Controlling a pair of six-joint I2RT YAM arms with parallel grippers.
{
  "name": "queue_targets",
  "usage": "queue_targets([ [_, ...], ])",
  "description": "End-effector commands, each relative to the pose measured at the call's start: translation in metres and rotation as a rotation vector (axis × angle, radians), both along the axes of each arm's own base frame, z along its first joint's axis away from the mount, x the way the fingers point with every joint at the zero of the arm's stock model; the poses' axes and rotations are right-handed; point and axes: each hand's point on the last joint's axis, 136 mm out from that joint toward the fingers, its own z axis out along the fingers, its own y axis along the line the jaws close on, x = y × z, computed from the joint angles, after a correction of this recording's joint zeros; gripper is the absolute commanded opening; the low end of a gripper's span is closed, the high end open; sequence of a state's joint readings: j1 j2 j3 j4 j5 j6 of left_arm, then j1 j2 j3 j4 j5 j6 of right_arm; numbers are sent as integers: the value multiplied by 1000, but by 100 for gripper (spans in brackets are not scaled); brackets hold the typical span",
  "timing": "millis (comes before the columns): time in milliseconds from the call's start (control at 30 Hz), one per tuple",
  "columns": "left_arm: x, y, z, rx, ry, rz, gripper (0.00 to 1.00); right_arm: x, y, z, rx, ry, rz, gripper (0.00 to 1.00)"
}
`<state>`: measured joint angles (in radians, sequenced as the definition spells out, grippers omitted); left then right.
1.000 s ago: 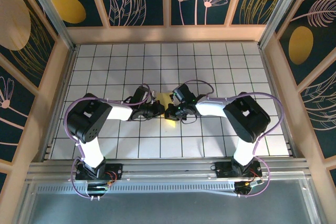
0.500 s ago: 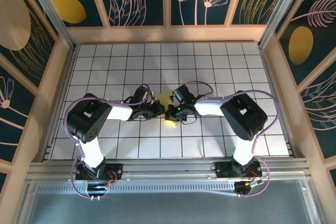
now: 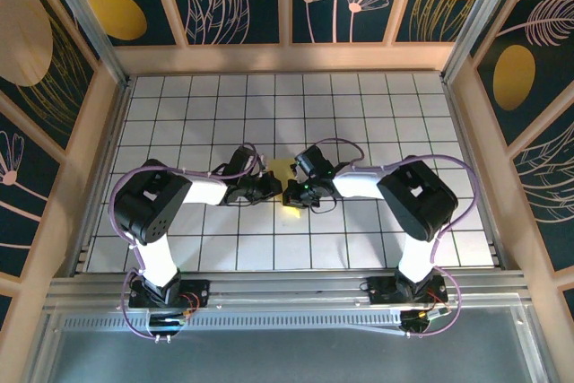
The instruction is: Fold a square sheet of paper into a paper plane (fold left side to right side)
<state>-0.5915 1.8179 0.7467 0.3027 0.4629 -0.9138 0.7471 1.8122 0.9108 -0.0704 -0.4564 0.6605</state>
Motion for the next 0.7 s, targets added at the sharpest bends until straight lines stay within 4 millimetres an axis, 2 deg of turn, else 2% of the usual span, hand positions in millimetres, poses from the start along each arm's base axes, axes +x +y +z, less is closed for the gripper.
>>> queue_targets([
  [0, -23, 30, -52, 187, 114, 23, 0, -24, -32, -19, -129, 67, -7, 0],
  [667, -21, 28, -51, 185, 109, 16, 0, -42, -54, -17, -184, 83, 4, 0],
])
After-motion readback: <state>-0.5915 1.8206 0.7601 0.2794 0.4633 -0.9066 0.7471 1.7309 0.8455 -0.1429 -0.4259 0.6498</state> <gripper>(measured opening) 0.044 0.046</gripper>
